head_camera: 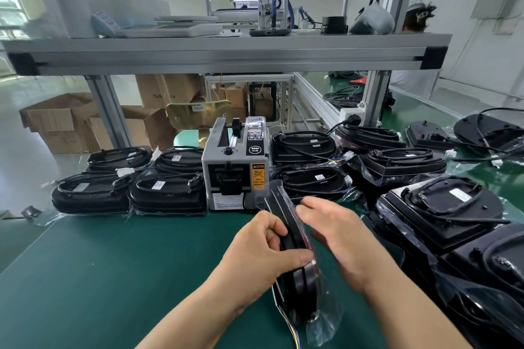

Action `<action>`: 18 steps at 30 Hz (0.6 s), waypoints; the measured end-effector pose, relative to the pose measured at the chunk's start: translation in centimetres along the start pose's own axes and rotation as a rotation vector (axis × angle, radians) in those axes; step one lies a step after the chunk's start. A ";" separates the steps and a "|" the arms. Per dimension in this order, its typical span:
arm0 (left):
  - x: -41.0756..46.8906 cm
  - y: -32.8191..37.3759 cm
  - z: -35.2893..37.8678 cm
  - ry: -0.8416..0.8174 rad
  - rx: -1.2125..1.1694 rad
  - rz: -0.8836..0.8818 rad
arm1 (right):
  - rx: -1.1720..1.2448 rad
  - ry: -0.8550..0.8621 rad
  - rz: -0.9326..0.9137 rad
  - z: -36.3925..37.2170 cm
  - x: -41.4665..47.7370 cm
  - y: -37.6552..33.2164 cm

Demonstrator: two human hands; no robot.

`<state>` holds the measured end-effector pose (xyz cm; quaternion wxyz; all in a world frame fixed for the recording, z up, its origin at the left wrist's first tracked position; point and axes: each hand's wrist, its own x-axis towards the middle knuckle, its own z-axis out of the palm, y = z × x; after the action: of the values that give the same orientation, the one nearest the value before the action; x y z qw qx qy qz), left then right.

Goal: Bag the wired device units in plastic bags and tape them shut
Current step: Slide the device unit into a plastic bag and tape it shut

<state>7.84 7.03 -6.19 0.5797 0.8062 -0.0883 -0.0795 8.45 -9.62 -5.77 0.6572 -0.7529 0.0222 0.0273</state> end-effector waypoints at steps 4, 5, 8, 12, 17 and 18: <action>0.3 -0.1 -0.1 0.006 -0.031 0.011 | -0.184 -0.064 0.077 2.3 3.3 -0.9; 0.4 -0.1 -0.4 0.008 -0.056 0.005 | -0.192 -0.077 0.090 2.7 3.6 -0.7; 1.4 -0.3 -1.6 0.083 -0.164 -0.068 | -0.251 -0.032 0.094 3.3 3.9 -0.3; 5.8 -1.3 -4.7 0.392 -0.536 -0.279 | -0.274 -0.008 0.078 3.4 3.5 -0.6; 10.2 -2.7 -6.7 0.550 -0.697 -0.429 | -0.280 0.014 0.073 3.4 3.0 -0.8; 10.7 -2.8 -6.7 0.562 -0.710 -0.430 | -0.281 0.014 0.072 3.3 2.9 -0.9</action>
<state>19.88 11.56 -7.06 0.7899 0.5495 0.2721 -0.0022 11.32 -6.23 -5.56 0.5438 -0.8363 0.0496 0.0485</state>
